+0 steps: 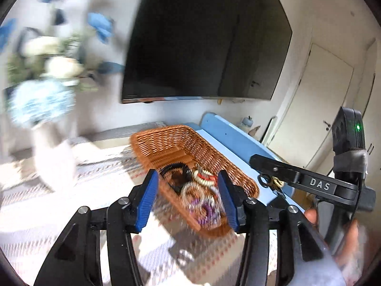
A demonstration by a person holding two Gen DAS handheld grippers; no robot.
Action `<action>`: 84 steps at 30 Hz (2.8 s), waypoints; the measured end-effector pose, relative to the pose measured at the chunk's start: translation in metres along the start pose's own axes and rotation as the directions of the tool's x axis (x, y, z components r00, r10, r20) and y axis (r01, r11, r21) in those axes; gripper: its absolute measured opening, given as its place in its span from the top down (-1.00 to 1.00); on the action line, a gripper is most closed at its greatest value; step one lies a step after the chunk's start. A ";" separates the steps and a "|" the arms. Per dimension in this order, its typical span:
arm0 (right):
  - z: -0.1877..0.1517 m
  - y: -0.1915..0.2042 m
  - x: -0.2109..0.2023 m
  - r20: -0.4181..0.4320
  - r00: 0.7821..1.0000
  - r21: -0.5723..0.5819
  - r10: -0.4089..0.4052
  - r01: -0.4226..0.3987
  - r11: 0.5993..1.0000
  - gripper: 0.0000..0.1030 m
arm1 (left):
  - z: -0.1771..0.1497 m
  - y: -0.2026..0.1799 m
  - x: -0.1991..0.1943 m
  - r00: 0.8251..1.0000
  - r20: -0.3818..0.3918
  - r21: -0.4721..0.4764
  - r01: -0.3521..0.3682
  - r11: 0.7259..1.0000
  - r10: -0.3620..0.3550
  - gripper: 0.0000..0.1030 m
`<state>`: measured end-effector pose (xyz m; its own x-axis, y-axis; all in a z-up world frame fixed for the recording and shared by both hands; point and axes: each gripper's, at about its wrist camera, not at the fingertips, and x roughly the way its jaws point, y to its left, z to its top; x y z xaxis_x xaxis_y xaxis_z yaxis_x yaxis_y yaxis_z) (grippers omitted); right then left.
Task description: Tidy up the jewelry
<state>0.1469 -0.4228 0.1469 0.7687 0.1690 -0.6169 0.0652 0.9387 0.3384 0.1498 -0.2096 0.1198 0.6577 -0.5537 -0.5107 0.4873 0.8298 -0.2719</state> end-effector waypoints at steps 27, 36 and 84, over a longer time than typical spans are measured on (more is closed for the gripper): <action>-0.147 0.074 -0.010 -0.015 0.973 -0.178 -0.231 0.225 0.958 -0.14 | -0.129 0.048 -0.055 0.935 0.010 0.048 -0.354 0.934 0.354 -0.18; -0.152 0.067 -0.001 -0.045 0.976 -0.161 -0.214 0.205 0.966 -0.14 | -0.135 0.043 -0.046 0.926 -0.012 0.083 -0.376 0.923 0.378 -0.18; -0.156 0.065 0.006 -0.095 0.977 -0.145 -0.190 0.175 0.974 -0.17 | -0.135 0.049 -0.046 0.932 -0.036 0.060 -0.357 0.932 0.360 -0.25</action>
<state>0.0565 -0.3141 0.0542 0.6782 0.0159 -0.7347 0.1056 0.9873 0.1188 0.0654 -0.1338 0.0197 0.7681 -0.2154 -0.6030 0.2537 0.9670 -0.0222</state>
